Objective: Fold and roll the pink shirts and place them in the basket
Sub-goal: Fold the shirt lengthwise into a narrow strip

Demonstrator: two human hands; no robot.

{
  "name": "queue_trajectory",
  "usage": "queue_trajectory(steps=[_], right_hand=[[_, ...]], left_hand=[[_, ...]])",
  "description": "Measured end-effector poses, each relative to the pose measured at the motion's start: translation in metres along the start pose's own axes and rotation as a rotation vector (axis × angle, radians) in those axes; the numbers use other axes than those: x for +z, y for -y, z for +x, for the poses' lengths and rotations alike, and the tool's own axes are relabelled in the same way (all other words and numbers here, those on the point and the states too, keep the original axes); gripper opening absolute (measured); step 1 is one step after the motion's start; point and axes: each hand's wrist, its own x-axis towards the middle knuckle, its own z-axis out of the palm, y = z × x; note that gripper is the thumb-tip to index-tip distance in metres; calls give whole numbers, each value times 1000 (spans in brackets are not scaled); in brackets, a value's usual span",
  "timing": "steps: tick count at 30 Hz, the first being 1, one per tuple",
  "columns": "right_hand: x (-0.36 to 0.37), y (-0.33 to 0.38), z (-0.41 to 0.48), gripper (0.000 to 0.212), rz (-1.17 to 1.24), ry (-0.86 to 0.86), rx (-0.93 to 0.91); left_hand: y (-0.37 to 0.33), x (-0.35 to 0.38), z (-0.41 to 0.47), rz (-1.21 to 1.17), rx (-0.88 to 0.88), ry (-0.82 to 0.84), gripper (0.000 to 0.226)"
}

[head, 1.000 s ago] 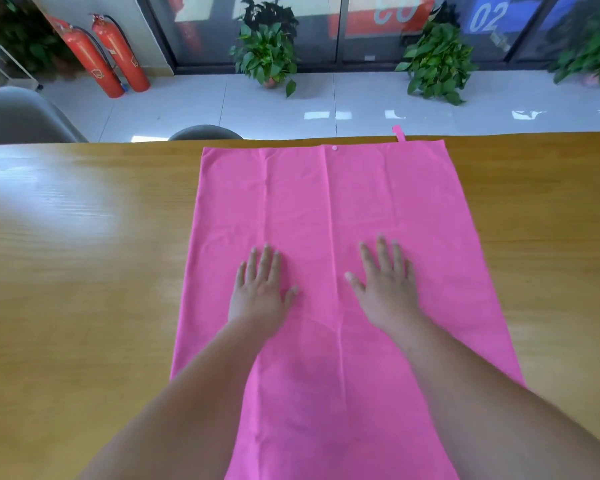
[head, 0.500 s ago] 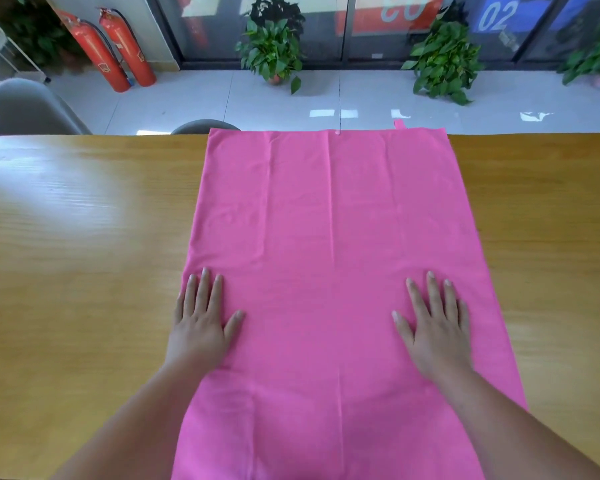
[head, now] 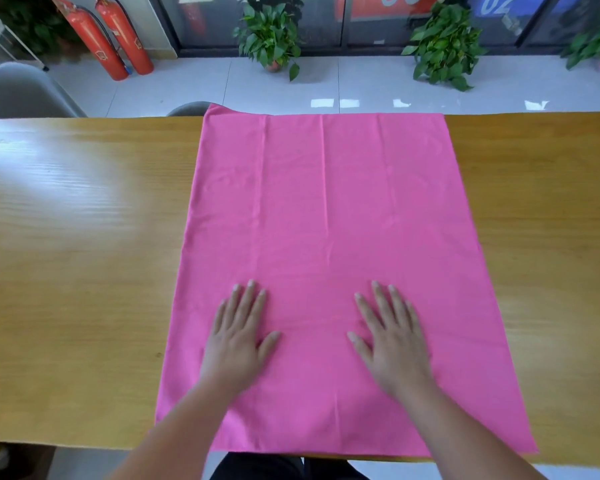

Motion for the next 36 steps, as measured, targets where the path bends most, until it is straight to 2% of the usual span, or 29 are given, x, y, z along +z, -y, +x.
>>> queue_trajectory(steps=[5,9,11,14,16,24,28,31,33,36], right_hand=[[-2,-86,-31,76,4,-14,254],[-5,-63,-32,77,33,-41,281],[-6,-20,-33,76,66,-71,180],[5,46,-46,77,70,-16,-99],[14,48,-60,78,36,-12,-172],[24,-83,-120,77,39,-70,268],[25,-110,-135,74,54,-60,298],[24,-95,-125,73,92,-85,346],[19,-65,-108,73,113,-99,290],[7,-4,-78,72,91,-60,3]], left_hand=[[76,-7,-36,34,-149,-6,86],[54,4,-39,35,-146,-16,86],[15,12,-40,24,-60,-32,84],[-44,24,-49,16,126,-54,82],[-53,30,-61,26,188,-56,82],[33,27,-98,20,-72,-85,85],[47,26,-103,-11,-106,-66,86],[43,25,-100,-26,-120,-52,86],[43,20,-97,-29,-125,-47,86],[49,14,-93,-54,-193,-34,86]])
